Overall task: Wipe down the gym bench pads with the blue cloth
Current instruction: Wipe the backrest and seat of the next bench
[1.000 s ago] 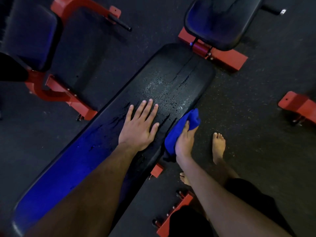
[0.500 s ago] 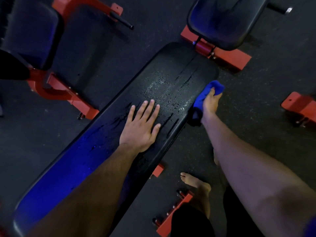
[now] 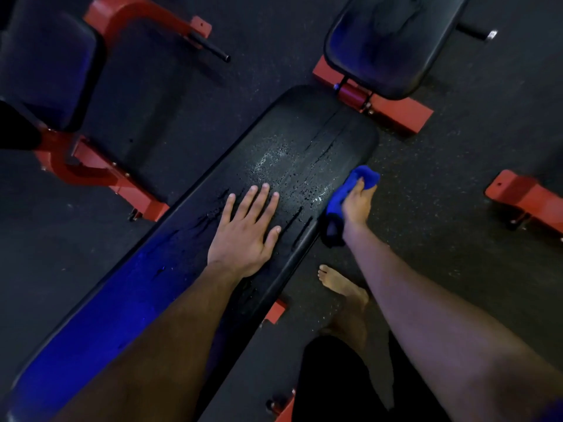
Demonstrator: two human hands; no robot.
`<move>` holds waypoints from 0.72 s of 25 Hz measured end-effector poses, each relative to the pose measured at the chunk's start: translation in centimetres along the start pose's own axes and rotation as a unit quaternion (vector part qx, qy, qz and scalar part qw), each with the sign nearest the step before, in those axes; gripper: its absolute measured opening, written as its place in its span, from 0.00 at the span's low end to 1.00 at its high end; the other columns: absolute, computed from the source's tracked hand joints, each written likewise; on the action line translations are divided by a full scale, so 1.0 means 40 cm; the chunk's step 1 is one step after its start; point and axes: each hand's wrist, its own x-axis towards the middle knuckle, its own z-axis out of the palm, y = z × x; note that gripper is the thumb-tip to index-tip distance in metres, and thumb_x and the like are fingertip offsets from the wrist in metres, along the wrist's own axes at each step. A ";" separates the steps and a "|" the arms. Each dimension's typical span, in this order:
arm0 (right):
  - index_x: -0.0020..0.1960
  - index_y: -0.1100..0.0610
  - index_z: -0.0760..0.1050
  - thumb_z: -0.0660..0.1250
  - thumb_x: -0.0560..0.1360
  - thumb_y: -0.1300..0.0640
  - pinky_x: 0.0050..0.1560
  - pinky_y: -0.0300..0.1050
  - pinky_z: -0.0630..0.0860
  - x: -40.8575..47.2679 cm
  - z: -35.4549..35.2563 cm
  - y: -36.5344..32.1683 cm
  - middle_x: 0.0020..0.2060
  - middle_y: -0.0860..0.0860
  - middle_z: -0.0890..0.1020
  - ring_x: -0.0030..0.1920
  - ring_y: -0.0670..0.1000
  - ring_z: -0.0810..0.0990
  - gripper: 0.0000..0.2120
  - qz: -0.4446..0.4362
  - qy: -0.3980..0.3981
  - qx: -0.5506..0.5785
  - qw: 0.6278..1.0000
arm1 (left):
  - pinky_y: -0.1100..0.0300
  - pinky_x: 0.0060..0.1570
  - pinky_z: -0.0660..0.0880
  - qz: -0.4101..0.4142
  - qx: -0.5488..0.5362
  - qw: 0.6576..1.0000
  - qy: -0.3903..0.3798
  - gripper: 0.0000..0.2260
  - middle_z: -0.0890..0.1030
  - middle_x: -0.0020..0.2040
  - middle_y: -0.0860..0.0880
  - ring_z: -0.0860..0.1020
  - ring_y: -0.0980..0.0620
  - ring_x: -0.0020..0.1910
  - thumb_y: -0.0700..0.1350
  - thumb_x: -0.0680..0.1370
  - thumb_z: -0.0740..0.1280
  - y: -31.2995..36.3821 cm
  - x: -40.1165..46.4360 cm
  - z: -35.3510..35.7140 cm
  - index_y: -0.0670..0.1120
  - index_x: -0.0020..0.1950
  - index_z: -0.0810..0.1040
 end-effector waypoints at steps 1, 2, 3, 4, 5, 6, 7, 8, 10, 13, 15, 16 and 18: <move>0.79 0.55 0.55 0.50 0.85 0.49 0.64 0.47 0.67 0.029 -0.019 -0.032 0.69 0.61 0.72 0.67 0.61 0.73 0.24 -0.010 -0.011 -0.025 1.000 | 0.41 0.81 0.45 0.002 0.001 1.000 -0.004 0.29 0.47 0.85 0.51 0.46 0.50 0.83 0.60 0.85 0.45 0.002 -0.002 -0.002 0.51 0.85 0.48; 0.79 0.55 0.55 0.51 0.85 0.48 0.66 0.47 0.66 0.053 -0.039 -0.051 0.71 0.61 0.72 0.69 0.62 0.71 0.24 -0.026 -0.027 -0.042 0.998 | 0.42 0.81 0.44 0.001 0.002 1.000 -0.007 0.29 0.47 0.85 0.51 0.45 0.51 0.83 0.60 0.85 0.44 0.003 -0.002 -0.005 0.51 0.85 0.47; 0.79 0.54 0.56 0.52 0.85 0.48 0.66 0.47 0.65 0.065 -0.064 -0.061 0.71 0.60 0.72 0.70 0.62 0.71 0.24 -0.037 -0.036 -0.054 0.997 | 0.42 0.81 0.43 -0.003 -0.004 1.000 -0.010 0.29 0.47 0.85 0.51 0.45 0.51 0.83 0.60 0.84 0.43 0.004 -0.002 -0.009 0.52 0.84 0.47; 0.78 0.53 0.58 0.52 0.85 0.47 0.66 0.46 0.65 0.067 -0.098 -0.066 0.70 0.59 0.73 0.70 0.61 0.71 0.24 -0.042 -0.038 -0.051 0.997 | 0.43 0.81 0.43 -0.003 -0.008 1.000 -0.014 0.30 0.47 0.85 0.51 0.45 0.51 0.83 0.61 0.84 0.43 0.007 -0.003 -0.018 0.52 0.84 0.48; 0.78 0.52 0.59 0.53 0.85 0.47 0.66 0.46 0.65 0.055 -0.136 -0.067 0.70 0.59 0.73 0.69 0.61 0.72 0.23 -0.042 -0.033 -0.045 0.998 | 0.44 0.81 0.43 -0.004 -0.015 1.000 -0.020 0.30 0.49 0.85 0.51 0.46 0.51 0.83 0.61 0.83 0.42 0.012 -0.005 -0.026 0.52 0.84 0.49; 0.78 0.52 0.60 0.53 0.84 0.46 0.67 0.46 0.65 0.045 -0.171 -0.070 0.69 0.58 0.74 0.70 0.60 0.72 0.24 -0.041 -0.028 -0.047 0.998 | 0.45 0.81 0.44 -0.006 -0.021 1.000 -0.020 0.31 0.52 0.84 0.50 0.49 0.51 0.83 0.62 0.83 0.42 0.017 0.001 -0.039 0.51 0.84 0.52; 0.78 0.52 0.60 0.52 0.84 0.45 0.68 0.47 0.63 0.034 -0.201 -0.076 0.70 0.58 0.73 0.70 0.60 0.71 0.24 -0.036 -0.027 -0.061 0.997 | 0.46 0.81 0.46 -0.002 -0.025 1.000 -0.017 0.32 0.55 0.84 0.49 0.52 0.50 0.83 0.63 0.82 0.42 0.022 0.023 -0.054 0.51 0.84 0.54; 0.78 0.52 0.61 0.52 0.84 0.45 0.71 0.49 0.63 0.032 -0.223 -0.078 0.70 0.57 0.73 0.70 0.60 0.70 0.24 -0.034 -0.026 -0.081 0.996 | 0.46 0.80 0.48 0.010 -0.032 0.999 -0.012 0.32 0.57 0.83 0.48 0.55 0.49 0.82 0.63 0.82 0.43 0.030 0.064 -0.068 0.50 0.84 0.56; 0.76 0.57 0.63 0.52 0.85 0.45 0.72 0.52 0.62 0.053 -0.237 -0.084 0.71 0.59 0.72 0.70 0.59 0.70 0.25 -0.036 -0.020 -0.093 0.995 | 0.47 0.80 0.49 0.039 -0.050 0.998 0.005 0.32 0.56 0.84 0.47 0.56 0.49 0.81 0.63 0.82 0.43 0.051 0.196 -0.095 0.50 0.84 0.54; 0.78 0.59 0.59 0.53 0.85 0.48 0.71 0.44 0.57 0.103 -0.156 -0.108 0.74 0.59 0.67 0.74 0.59 0.65 0.25 -0.013 -0.050 -0.058 0.997 | 0.48 0.80 0.44 0.037 -0.070 0.997 -0.005 0.31 0.48 0.85 0.49 0.49 0.50 0.83 0.62 0.83 0.44 0.089 0.418 -0.100 0.50 0.84 0.49; 0.78 0.51 0.57 0.54 0.83 0.45 0.75 0.53 0.60 0.138 -0.070 -0.106 0.73 0.55 0.69 0.73 0.58 0.68 0.25 0.025 -0.052 0.013 0.998 | 0.47 0.80 0.40 0.019 -0.053 0.998 -0.032 0.31 0.46 0.85 0.50 0.45 0.52 0.83 0.62 0.84 0.44 0.099 0.501 -0.072 0.51 0.84 0.47; 0.78 0.49 0.57 0.54 0.83 0.44 0.74 0.56 0.62 0.160 -0.034 -0.106 0.72 0.54 0.70 0.71 0.57 0.70 0.25 0.038 -0.042 0.029 0.998 | 0.46 0.80 0.40 0.014 -0.034 0.999 -0.032 0.30 0.46 0.85 0.51 0.44 0.52 0.83 0.62 0.84 0.43 0.098 0.516 -0.055 0.51 0.84 0.47; 0.76 0.49 0.59 0.54 0.82 0.43 0.71 0.57 0.66 0.228 0.000 -0.127 0.68 0.54 0.74 0.67 0.58 0.73 0.24 0.052 -0.010 0.037 0.998 | 0.44 0.81 0.41 0.017 -0.026 0.999 -0.019 0.30 0.47 0.85 0.51 0.44 0.52 0.83 0.62 0.85 0.43 0.099 0.527 -0.039 0.52 0.84 0.48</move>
